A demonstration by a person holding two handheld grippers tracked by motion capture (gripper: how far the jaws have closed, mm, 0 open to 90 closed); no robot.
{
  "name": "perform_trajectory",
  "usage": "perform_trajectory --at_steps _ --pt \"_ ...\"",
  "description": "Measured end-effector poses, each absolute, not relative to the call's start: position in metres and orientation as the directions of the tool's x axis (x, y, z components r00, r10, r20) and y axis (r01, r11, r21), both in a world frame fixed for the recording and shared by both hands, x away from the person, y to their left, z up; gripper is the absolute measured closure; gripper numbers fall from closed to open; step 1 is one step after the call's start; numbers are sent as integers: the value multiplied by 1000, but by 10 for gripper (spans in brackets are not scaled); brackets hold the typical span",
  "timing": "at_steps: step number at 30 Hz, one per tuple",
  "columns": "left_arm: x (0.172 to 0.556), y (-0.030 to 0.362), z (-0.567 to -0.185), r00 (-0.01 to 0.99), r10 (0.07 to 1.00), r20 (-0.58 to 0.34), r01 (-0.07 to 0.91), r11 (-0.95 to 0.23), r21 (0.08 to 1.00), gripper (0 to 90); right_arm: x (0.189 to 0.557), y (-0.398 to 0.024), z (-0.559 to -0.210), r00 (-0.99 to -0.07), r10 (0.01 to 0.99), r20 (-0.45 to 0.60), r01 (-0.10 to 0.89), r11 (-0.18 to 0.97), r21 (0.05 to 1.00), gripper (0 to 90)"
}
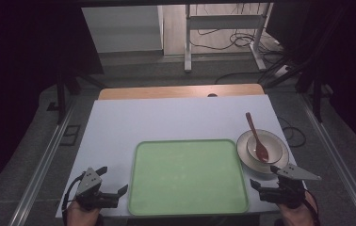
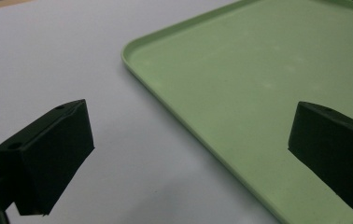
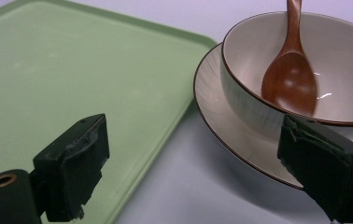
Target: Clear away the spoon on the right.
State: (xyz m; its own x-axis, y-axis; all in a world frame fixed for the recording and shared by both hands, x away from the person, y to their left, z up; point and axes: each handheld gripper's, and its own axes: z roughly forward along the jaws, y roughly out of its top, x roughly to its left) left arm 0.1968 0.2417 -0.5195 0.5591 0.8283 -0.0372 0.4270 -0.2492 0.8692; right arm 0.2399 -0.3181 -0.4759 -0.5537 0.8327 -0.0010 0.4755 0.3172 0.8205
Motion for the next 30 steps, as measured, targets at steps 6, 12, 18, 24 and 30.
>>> perform_trajectory --at_steps 6,12,18,24,30 --pt "196 242 -519 561 827 -31 419 -251 873 3 240 -318 -476 -560 829 0 469 317 824 52" --pt "197 241 -520 560 828 -27 422 -258 869 6 241 -318 -478 -587 809 -9 455 339 824 13" --pt "197 241 -520 560 829 -22 421 -261 869 7 242 -319 -478 -585 811 -11 455 339 823 7" --pt "197 241 -520 558 830 -21 420 -261 869 7 242 -319 -478 -586 810 -17 455 345 821 6" --pt "197 241 -520 555 832 -19 420 -261 869 8 242 -319 -478 -586 810 -18 454 347 821 6"
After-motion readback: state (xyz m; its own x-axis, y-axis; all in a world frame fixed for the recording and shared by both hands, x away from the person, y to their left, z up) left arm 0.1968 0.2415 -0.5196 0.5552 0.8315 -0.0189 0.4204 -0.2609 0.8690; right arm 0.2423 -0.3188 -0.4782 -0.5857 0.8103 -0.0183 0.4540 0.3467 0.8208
